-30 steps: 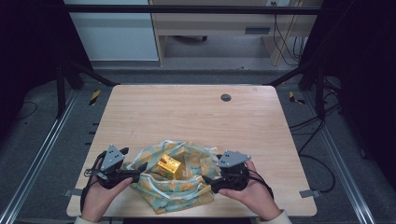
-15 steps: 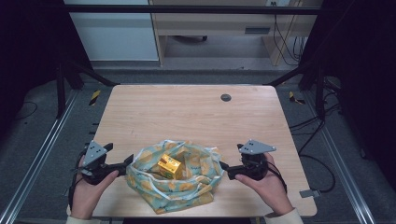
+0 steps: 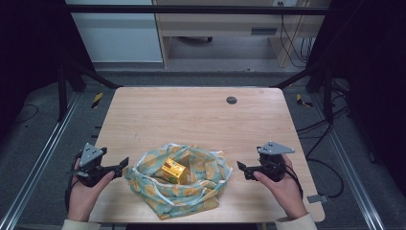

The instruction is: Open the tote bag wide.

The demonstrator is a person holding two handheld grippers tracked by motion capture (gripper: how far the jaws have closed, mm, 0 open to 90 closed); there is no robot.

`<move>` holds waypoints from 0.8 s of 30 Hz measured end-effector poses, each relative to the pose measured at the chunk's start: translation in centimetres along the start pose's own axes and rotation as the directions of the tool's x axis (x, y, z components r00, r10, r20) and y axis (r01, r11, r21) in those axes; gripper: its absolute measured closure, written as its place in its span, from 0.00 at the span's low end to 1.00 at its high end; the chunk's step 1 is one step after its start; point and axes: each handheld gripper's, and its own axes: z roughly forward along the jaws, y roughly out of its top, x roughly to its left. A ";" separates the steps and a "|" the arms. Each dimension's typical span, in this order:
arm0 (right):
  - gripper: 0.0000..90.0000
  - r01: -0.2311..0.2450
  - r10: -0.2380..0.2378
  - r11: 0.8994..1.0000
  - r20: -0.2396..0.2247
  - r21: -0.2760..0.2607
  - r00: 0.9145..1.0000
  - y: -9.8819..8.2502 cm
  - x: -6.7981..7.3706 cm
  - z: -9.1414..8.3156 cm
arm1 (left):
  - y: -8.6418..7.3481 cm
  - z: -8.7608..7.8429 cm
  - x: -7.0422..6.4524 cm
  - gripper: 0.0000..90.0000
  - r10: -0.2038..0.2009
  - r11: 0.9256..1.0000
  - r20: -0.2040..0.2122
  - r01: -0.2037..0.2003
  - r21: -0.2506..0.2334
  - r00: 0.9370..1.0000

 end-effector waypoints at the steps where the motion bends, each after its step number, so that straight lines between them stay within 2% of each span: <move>1: 0.08 -0.005 0.005 1.000 0.003 -0.004 1.000 -0.1 -0.2 -0.1 | 0.0 0.1 0.1 0.09 -0.002 1.000 0.000 0.002 0.005 1.000; 7: 0.07 -0.018 0.018 1.000 0.028 -0.014 0.999 -0.6 -1.5 -0.2 | -0.3 0.3 0.8 0.08 -0.004 1.000 -0.021 0.004 0.018 1.000; 15: 0.07 -0.065 0.064 0.998 0.060 0.004 0.996 -1.6 -3.1 -0.3 | -0.9 0.9 2.1 0.07 -0.013 0.998 -0.042 0.016 0.054 0.999; 18: 0.07 -0.066 0.065 0.998 0.078 0.011 0.995 -2.0 -3.6 -0.2 | -1.0 1.0 2.4 0.07 -0.010 0.998 -0.049 0.014 0.069 0.999; 20: 0.07 -0.087 0.085 0.996 0.083 0.020 0.993 -2.3 -3.9 -0.2 | -1.2 1.1 2.5 0.07 -0.019 0.997 -0.053 0.023 0.080 0.998; 24: 0.08 -0.113 0.102 0.991 0.151 0.069 0.983 -3.2 -4.8 0.1 | -1.5 1.5 2.7 0.07 -0.017 0.991 -0.068 0.026 0.131 0.998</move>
